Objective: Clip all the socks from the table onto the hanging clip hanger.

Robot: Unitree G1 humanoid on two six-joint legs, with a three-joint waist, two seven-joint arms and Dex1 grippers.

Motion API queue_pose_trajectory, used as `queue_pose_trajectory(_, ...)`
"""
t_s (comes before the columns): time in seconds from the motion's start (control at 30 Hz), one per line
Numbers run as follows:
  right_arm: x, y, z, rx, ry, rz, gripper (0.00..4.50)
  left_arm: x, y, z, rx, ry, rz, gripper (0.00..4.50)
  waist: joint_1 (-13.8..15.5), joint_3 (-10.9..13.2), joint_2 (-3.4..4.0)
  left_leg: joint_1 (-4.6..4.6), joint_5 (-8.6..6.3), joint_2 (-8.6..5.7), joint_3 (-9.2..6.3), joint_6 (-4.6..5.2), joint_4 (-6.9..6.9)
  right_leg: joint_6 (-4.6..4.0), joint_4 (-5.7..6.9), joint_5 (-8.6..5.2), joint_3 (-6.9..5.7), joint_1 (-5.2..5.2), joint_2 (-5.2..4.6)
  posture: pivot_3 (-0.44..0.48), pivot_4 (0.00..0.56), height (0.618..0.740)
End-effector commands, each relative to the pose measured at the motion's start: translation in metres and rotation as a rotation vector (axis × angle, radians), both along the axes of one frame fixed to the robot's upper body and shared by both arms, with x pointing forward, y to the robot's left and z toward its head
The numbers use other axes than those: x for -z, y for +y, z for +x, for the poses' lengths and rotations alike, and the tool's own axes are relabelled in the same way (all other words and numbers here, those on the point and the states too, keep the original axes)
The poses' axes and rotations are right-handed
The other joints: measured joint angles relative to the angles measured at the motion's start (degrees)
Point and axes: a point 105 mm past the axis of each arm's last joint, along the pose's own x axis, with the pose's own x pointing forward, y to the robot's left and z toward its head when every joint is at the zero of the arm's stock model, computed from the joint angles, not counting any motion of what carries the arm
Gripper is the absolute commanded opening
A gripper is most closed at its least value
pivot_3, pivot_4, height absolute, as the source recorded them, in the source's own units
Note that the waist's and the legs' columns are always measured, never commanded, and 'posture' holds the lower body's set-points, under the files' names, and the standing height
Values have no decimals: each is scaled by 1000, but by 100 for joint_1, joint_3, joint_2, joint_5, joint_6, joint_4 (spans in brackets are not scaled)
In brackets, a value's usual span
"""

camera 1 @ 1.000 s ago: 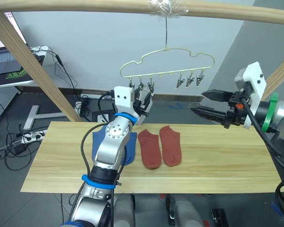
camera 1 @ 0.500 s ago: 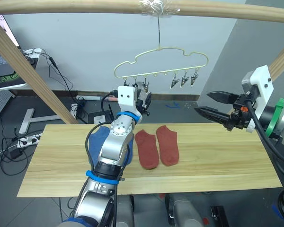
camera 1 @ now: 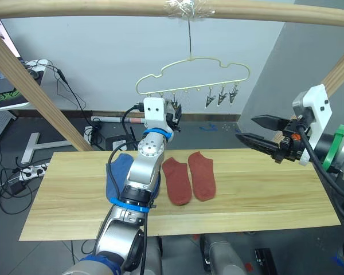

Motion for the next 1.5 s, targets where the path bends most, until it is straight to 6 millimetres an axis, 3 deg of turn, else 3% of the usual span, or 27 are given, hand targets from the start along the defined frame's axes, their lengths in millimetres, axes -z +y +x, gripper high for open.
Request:
queue_pose_trajectory(0.03,-11,0,-5,2,-58,7,3469,-17,1,0,-11,-63,-13,2142,-4,0,0,0,0,0,0,0,0,0,0,0,0,0,0,-99,216,740)
queue_pose_trajectory(0.93,-9,-1,-8,28,-40,22,3469,-25,-9,8,10,-64,-62,2142,-30,1,-1,-2,0,0,1,0,-2,25,-9,-15,1,0,0,-130,208,740)
queue_pose_trajectory(1.03,-9,-1,-9,31,-38,25,3496,-25,-10,8,17,-64,-59,1552,-41,1,-1,-2,0,0,1,0,-2,25,-9,-15,1,0,0,-130,209,740)
queue_pose_trajectory(1.13,-9,-1,-9,34,-34,26,3496,-26,-11,8,20,-67,-56,673,-47,1,-1,-2,0,0,1,0,-2,26,-9,-15,2,0,0,-130,211,740)
queue_pose_trajectory(1.23,-8,-1,-9,35,-32,29,3496,-27,-11,8,20,-69,-56,193,-57,1,-1,-2,0,0,1,0,-2,26,-10,-16,1,0,0,-127,211,740)
queue_pose_trajectory(1.4,-6,-1,-7,36,-20,31,3496,-25,-12,9,45,-32,-97,64,-73,1,-1,-2,0,0,1,0,-2,27,-10,-16,2,0,0,-115,207,740)
queue_pose_trajectory(1.5,12,6,-1,30,36,-19,3496,-24,-12,9,107,41,-189,64,-96,1,-1,-2,0,0,1,0,-2,27,-10,-16,2,0,0,-116,205,740)
